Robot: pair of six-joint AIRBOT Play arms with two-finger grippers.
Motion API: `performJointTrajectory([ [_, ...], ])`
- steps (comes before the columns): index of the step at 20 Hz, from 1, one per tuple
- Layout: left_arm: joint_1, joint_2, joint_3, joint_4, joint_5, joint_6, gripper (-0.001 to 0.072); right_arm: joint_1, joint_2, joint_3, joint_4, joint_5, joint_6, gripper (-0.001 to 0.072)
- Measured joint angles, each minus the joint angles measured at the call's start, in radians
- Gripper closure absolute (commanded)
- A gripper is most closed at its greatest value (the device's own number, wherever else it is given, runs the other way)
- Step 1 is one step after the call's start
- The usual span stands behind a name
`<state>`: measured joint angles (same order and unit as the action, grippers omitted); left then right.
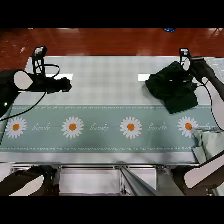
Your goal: Fold the shirts.
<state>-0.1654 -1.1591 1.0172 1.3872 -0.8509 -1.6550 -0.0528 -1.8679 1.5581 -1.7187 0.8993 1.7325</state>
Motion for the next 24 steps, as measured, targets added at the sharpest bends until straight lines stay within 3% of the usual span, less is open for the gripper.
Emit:
performJointTrajectory([
  [1, 0.0, 0.0, 0.001, 0.0, 0.0, -0.01, 0.0198, -0.001, -0.013, 0.005, 0.006, 0.012, -0.005, 0.0667],
  [2, 0.001, 0.0, 0.003, 0.0, 0.0, -0.016, 0.0199, -0.002, -0.02, 0.01, 0.012, 0.026, -0.013, 0.0691],
  [7, 0.063, 0.018, 0.123, 0.0, -0.124, -0.026, 0.0199, -0.002, 0.022, 0.042, 0.087, 0.166, -0.101, 0.0691],
  [13, 0.19, 0.21, 0.134, -0.026, -0.297, 0.011, 0.0199, 0.008, 0.258, 0.166, 0.178, 0.121, -0.155, 0.0692],
  [19, 0.215, 0.455, -0.089, -0.138, -0.289, 0.019, 0.0198, 0.082, 0.475, 0.365, 0.217, 0.083, -0.202, 0.0692],
  [24, 0.218, 0.524, -0.18, -0.177, -0.278, 0.019, 0.0198, 0.193, 0.6, 0.488, 0.227, -0.004, -0.219, 0.0692],
])
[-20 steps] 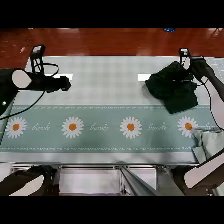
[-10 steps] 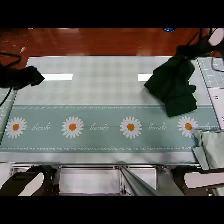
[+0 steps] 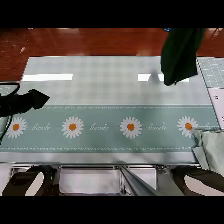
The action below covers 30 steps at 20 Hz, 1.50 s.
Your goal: Fold the shirts.
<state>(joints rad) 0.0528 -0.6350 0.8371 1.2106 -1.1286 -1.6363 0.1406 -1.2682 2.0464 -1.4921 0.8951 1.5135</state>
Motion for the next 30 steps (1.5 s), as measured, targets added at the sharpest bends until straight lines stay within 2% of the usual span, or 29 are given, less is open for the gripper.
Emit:
performJointTrajectory([
  [5, 0.0, 0.014, -0.021, -0.014, 0.031, 0.0, 0.0199, 0.152, 0.072, 0.026, 0.002, -0.085, -0.012, 0.0692],
  [8, 0.0, 0.016, -0.024, -0.018, 0.041, 0.0, 0.0198, 0.242, 0.082, 0.018, 0.007, -0.037, -0.014, 0.0692],
  [11, 0.0, 0.017, -0.025, -0.018, 0.046, 0.0, 0.0199, 0.321, 0.084, -0.056, 0.04, 0.072, -0.014, 0.0692],
  [13, 0.0, 0.017, -0.025, -0.018, 0.047, 0.001, 0.0199, 0.361, 0.086, -0.169, 0.078, 0.149, -0.014, 0.0692],
  [16, 0.0, 0.017, -0.025, -0.021, 0.047, 0.001, 0.0198, 0.389, 0.086, -0.451, 0.106, 0.213, -0.002, 0.0691],
  [22, -0.016, 0.009, -0.037, -0.076, 0.002, 0.008, 0.0199, 0.321, 0.082, -0.995, 0.055, 0.145, 0.134, 0.069],
  [23, -0.023, 0.005, -0.049, -0.082, -0.002, 0.013, 0.0198, 0.301, 0.075, -1.049, 0.056, 0.136, 0.15, 0.0648],
  [24, -0.032, -0.002, -0.069, -0.083, -0.006, 0.017, 0.0198, 0.282, 0.068, -1.086, 0.053, 0.128, 0.162, 0.0416],
  [25, -0.041, -0.01, -0.095, -0.086, -0.005, 0.018, 0.0199, 0.264, 0.06, -1.115, 0.051, 0.124, 0.174, 0.0304],
  [28, -0.063, -0.047, -0.146, -0.093, 0.0, 0.032, 0.0198, 0.215, 0.056, -1.133, 0.048, 0.136, 0.184, 0.0303],
  [30, -0.04, -0.065, -0.113, -0.093, 0.004, 0.04, 0.0199, 0.162, 0.089, -1.085, -0.008, 0.19, 0.182, 0.0303],
])
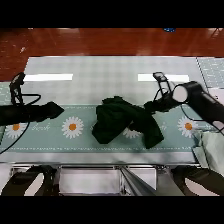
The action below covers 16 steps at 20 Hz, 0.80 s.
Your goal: Fold the shirts.
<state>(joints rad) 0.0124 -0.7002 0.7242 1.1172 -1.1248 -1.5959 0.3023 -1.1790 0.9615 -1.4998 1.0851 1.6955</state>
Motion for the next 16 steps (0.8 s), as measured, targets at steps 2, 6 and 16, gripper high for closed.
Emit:
performJointTrajectory([
  [2, 0.053, -0.006, 0.074, -0.003, -0.001, 0.013, 0.0199, -0.086, 0.08, 0.048, -0.083, 0.051, -0.005, 0.0304],
  [6, 0.136, -0.013, 0.099, -0.027, -0.031, 0.031, 0.0199, -0.371, 0.302, -0.019, -0.179, 0.057, 0.034, 0.0308],
  [16, -0.143, -0.172, -0.34, -0.45, 0.175, 0.089, 0.0199, -0.577, 0.517, -0.515, 0.336, -0.055, -0.153, 0.0347],
])
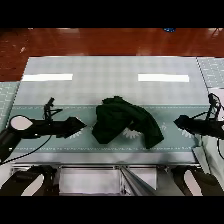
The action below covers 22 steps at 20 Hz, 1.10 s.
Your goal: Fold the shirts.
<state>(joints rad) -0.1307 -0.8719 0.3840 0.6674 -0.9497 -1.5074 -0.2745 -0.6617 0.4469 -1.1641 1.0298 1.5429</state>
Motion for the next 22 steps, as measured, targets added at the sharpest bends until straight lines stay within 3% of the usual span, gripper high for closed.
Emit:
performJointTrajectory([
  [8, -0.282, -0.305, 0.072, -0.18, 0.158, 0.067, 0.0201, 0.005, 0.01, -0.035, 0.099, 0.011, -0.032, 0.0348],
  [9, -0.302, -0.342, 0.102, -0.192, 0.162, 0.072, 0.0281, 0.005, 0.01, -0.035, 0.101, 0.012, -0.033, 0.0347],
  [10, -0.317, -0.376, 0.129, -0.196, 0.164, 0.076, 0.055, 0.005, 0.01, -0.037, 0.106, 0.012, -0.034, 0.0347],
  [11, -0.328, -0.41, 0.158, -0.196, 0.167, 0.083, 0.0677, 0.005, 0.01, -0.037, 0.106, 0.016, -0.035, 0.0347],
  [15, -0.342, -0.492, 0.257, -0.207, 0.131, 0.15, 0.0682, 0.005, 0.01, -0.038, 0.094, 0.042, -0.036, 0.0347],
  [22, -0.337, -0.52, 0.308, -0.211, 0.097, 0.185, 0.0681, 0.005, -0.011, -0.083, 0.059, 0.113, -0.037, 0.0348],
])
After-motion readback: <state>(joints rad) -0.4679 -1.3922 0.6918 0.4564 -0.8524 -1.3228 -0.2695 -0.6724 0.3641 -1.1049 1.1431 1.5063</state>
